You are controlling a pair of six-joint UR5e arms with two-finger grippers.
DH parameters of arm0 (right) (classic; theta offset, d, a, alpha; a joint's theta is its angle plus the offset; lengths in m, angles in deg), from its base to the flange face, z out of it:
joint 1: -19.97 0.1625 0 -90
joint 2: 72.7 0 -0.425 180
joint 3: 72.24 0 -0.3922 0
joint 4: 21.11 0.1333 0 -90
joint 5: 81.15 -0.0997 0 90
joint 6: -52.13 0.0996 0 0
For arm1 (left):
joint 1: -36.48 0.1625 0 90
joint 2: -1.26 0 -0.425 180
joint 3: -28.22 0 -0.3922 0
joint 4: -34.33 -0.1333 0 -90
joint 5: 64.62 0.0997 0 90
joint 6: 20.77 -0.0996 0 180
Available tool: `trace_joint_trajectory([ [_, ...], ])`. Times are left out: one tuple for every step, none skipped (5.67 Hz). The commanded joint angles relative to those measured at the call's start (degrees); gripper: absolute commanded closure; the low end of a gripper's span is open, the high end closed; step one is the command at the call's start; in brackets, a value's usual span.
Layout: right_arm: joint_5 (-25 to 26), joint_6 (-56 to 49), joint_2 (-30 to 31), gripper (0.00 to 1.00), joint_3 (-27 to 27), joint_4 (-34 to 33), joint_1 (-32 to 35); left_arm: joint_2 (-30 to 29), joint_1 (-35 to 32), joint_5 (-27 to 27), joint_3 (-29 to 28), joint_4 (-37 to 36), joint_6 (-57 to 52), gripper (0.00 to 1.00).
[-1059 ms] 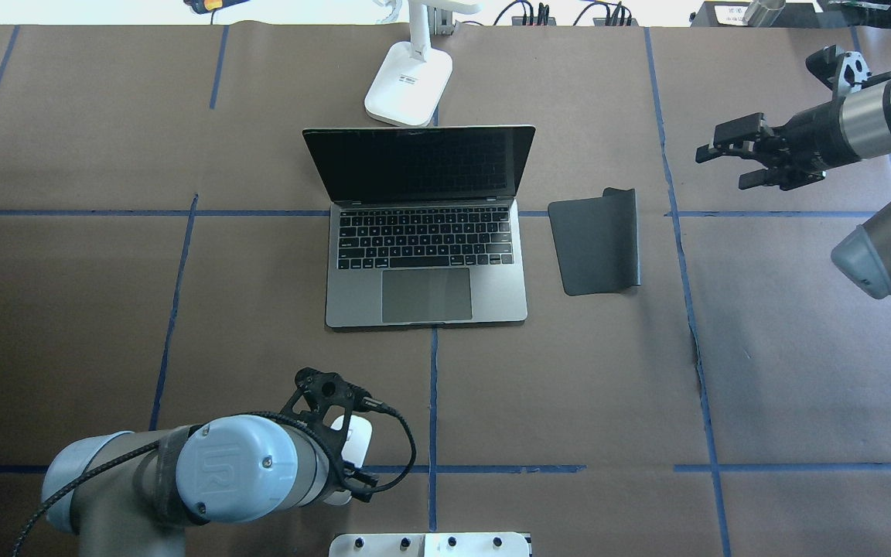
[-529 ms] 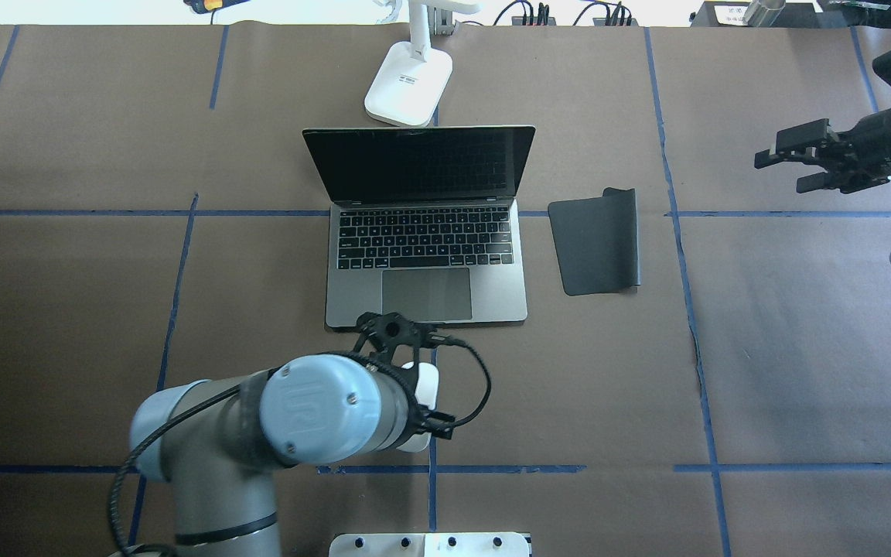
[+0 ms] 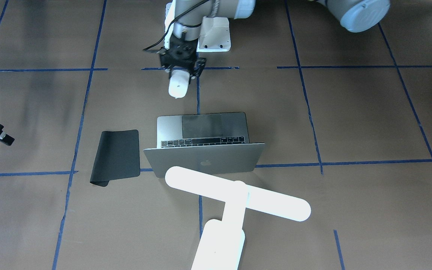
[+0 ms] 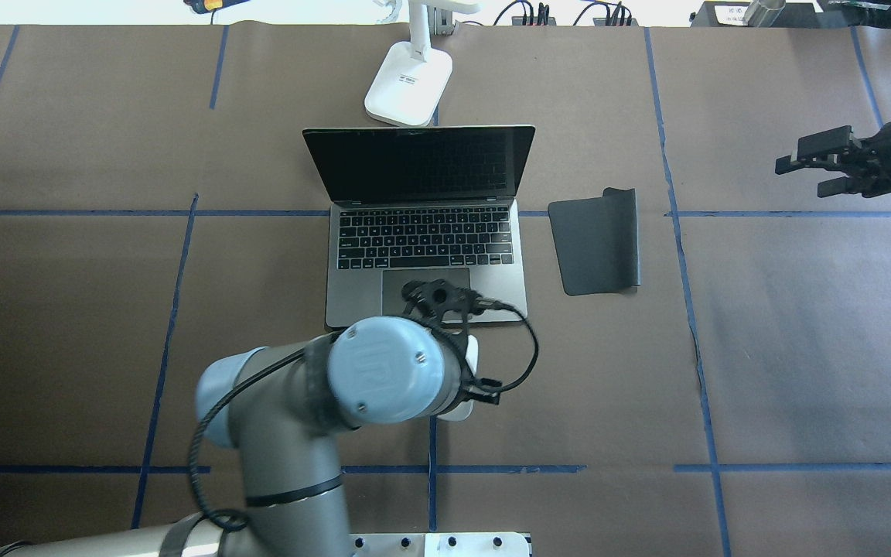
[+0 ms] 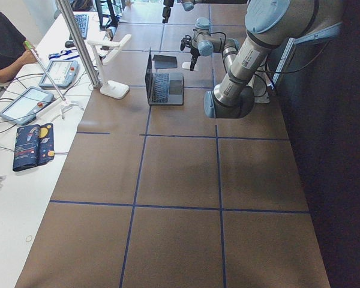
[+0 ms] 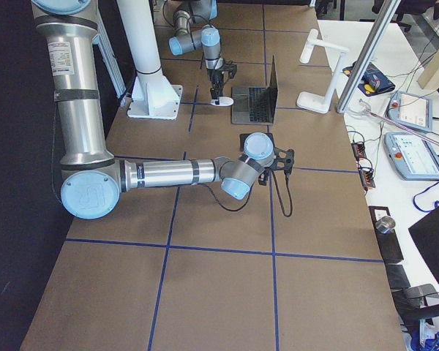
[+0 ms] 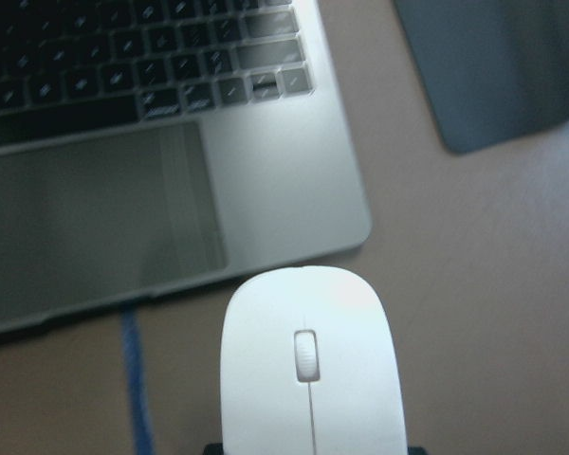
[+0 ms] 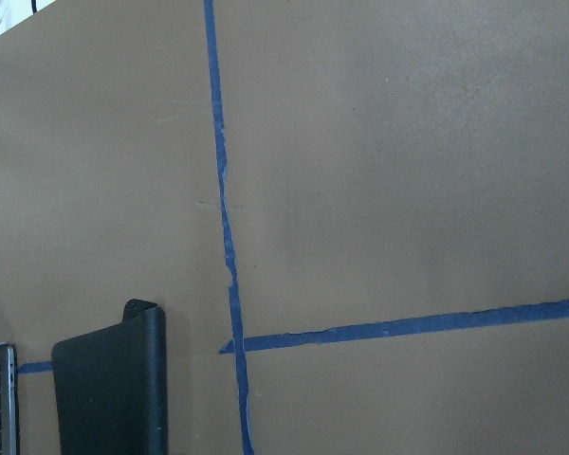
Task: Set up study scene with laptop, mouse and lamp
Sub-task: 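Carry the white mouse over the laptop toward the mouse pad with the left gripper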
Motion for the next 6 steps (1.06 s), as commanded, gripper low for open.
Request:
trace_joint_trajectory([
  [-0.14,-0.47,1.03,0.0,0.17,0.15,0.19,-15.04,-1.75,-1.11,-23.99,8.88,0.25,1.0],
  [-0.67,-0.47,1.13,0.0,0.17,0.15,0.28,-17.93,-2.97,-0.85,-30.85,13.98,0.52,1.0],
  [-1.19,-0.47,1.13,0.0,0.08,0.15,0.63,-22.13,-2.98,2.11,-41.71,21.78,1.39,1.0],
  [-1.2,-0.47,1.04,0.0,-0.09,0.06,0.55,-26.7,-2.98,2.66,-49.13,22.47,2.01,1.0],
  [-1.2,-0.47,0.87,0.0,-0.18,0.06,0.55,-26.92,-2.81,4.06,-51.29,24.65,3.23,0.96],
  [-1.2,-0.47,1.04,0.0,0.17,0.06,0.55,-30.4,-2.72,6.51,-58.1,27.72,4.29,0.95],
])
